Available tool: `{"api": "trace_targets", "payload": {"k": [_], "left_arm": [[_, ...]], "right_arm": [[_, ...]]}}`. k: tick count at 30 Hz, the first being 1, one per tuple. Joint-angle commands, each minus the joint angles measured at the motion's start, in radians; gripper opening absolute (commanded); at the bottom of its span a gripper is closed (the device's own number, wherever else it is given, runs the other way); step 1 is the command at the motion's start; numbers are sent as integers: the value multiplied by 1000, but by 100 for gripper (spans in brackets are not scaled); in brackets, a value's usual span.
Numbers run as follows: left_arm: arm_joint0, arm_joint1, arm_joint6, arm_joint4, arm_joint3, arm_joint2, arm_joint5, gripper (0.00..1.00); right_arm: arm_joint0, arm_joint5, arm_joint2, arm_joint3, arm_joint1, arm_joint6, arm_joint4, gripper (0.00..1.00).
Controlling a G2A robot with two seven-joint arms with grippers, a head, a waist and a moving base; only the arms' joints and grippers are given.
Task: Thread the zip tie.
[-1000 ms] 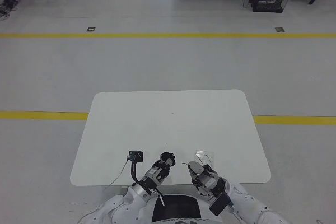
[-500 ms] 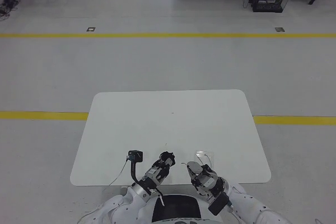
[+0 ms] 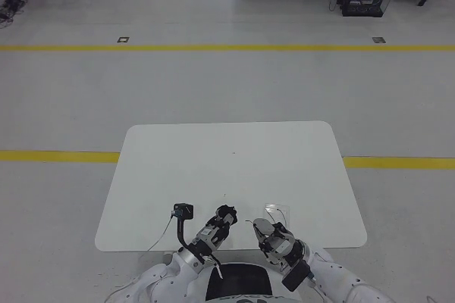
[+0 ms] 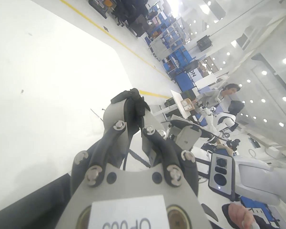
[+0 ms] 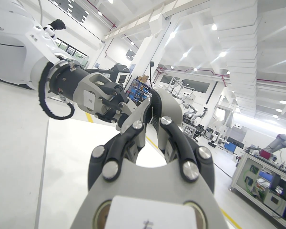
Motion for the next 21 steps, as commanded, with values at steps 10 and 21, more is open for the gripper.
{"api": "trace_targets", "payload": {"k": [10, 21], "left_arm": [[29, -8, 16, -48, -19, -9, 58, 0], [94, 0, 0, -54, -49, -40, 46, 0]], "right_arm": [[16, 34, 8, 5, -20, 8, 4, 0], [84, 51, -41, 114, -92, 0, 36, 0]]}}
